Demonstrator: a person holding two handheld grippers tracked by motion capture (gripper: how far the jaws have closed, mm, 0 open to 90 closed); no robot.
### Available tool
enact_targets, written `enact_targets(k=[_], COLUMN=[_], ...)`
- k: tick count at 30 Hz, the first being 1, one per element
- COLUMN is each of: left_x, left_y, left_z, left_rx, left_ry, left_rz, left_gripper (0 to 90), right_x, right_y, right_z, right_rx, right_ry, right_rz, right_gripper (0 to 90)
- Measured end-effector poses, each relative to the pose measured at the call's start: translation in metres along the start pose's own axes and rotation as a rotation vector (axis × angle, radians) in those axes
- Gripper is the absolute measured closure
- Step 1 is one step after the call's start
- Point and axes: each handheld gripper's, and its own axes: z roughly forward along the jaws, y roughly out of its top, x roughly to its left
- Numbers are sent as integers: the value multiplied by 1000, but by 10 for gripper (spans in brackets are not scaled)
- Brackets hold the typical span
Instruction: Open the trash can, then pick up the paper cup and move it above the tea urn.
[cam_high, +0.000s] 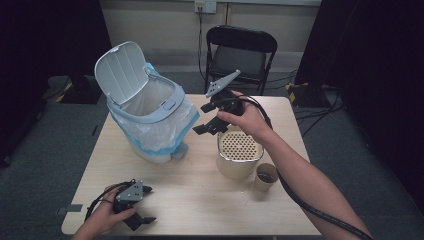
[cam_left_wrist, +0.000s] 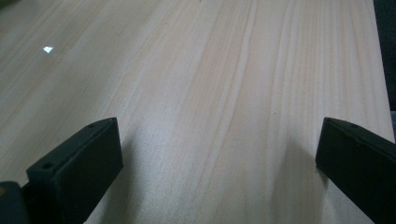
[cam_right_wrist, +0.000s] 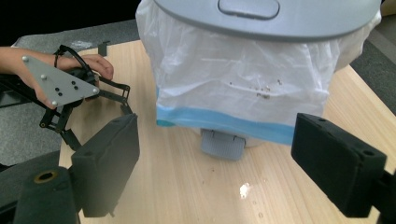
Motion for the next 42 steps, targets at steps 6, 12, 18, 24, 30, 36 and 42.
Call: enact_targets(k=[6,12,18,24,30,36,42], left_x=[0,0,0,0,0,0,-1], left_y=[0,0,0,0,0,0,0], left_z=[0,0,0,0,0,1,1], left_rx=[0,0,-4,-5,-8,-8,-9], left_ry=[0,0,0,2,4,3,2], left_rz=[0,0,-1,-3,-4,-5,-7], left_gripper=[0,0,0,0,0,0,0], right_x=[1,3,5,6,8,9,10], right_y=[-8,-17,-25,-38,-47,-58,-68], right_z=[-3,-7,-9,-11,-16,-22,-29], right_rx=[-2,-2,-2,-1,-2,-7,-8], right_ry=[-5,-7,-10,-8,-11,-14,-21], right_rz=[-1,11,21,29,33,50,62], right_gripper=[150,149,150,150,150,149,149])
